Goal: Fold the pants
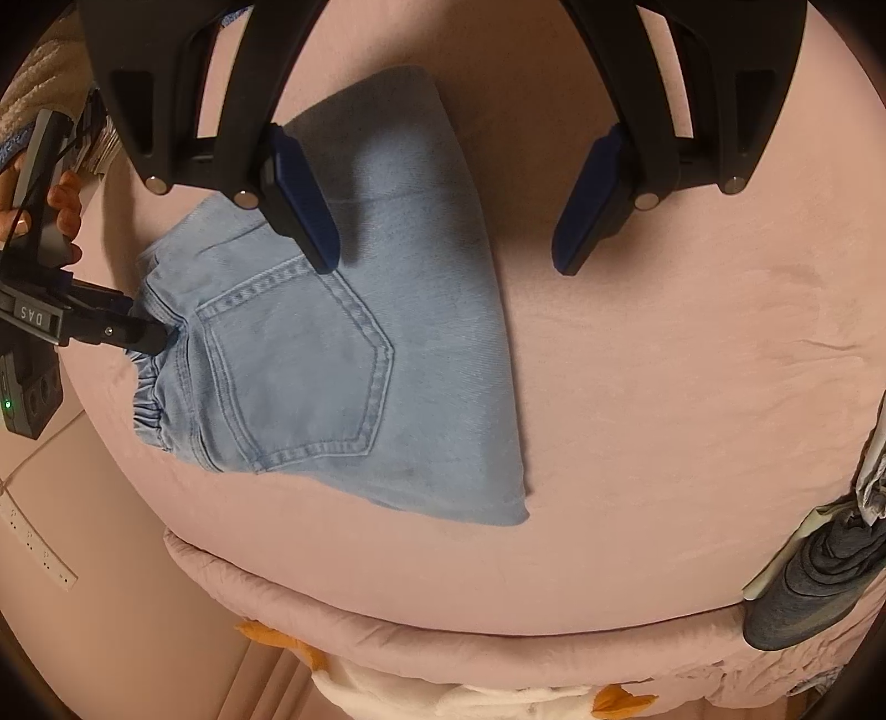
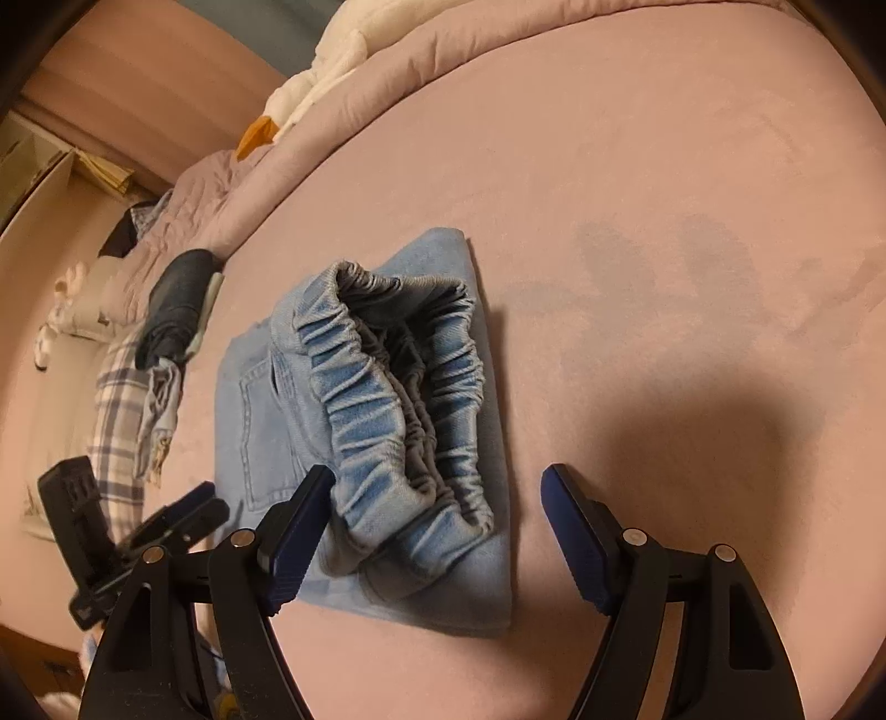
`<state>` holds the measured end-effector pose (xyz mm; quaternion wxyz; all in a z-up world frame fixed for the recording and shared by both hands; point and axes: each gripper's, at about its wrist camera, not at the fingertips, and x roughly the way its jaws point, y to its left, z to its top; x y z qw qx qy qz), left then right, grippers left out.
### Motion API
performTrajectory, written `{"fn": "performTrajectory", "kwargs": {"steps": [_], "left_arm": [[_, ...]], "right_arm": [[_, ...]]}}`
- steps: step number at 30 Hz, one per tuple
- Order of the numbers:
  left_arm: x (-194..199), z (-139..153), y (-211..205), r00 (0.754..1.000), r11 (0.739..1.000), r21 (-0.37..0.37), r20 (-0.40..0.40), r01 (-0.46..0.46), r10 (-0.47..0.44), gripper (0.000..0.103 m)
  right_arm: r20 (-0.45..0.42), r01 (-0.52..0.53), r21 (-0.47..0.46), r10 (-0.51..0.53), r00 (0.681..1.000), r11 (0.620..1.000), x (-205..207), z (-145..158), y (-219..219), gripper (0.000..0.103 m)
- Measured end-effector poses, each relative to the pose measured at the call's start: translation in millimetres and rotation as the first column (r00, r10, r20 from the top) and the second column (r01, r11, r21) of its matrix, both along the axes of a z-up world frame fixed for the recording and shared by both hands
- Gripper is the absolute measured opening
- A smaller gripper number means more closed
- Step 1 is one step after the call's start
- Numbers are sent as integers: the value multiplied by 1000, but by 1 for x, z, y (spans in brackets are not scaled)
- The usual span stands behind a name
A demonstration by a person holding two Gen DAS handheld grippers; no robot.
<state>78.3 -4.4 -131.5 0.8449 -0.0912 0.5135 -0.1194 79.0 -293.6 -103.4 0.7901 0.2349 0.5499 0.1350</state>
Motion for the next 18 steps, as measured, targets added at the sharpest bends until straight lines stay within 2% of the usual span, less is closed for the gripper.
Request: {"fn": "performTrajectory", "kwargs": {"steps": [14,18], "left_arm": [[9,-6,-4,1000,1000,-3,-21,21,-21,79],[12,-8,-4,999,1000,-7,-25,25,-25,79]], "right_arm": [[-3,-68,-6,68,998,998,14,-3,12,76],[-2,-85,-19,85,996,996,17,-4,16,80]]}}
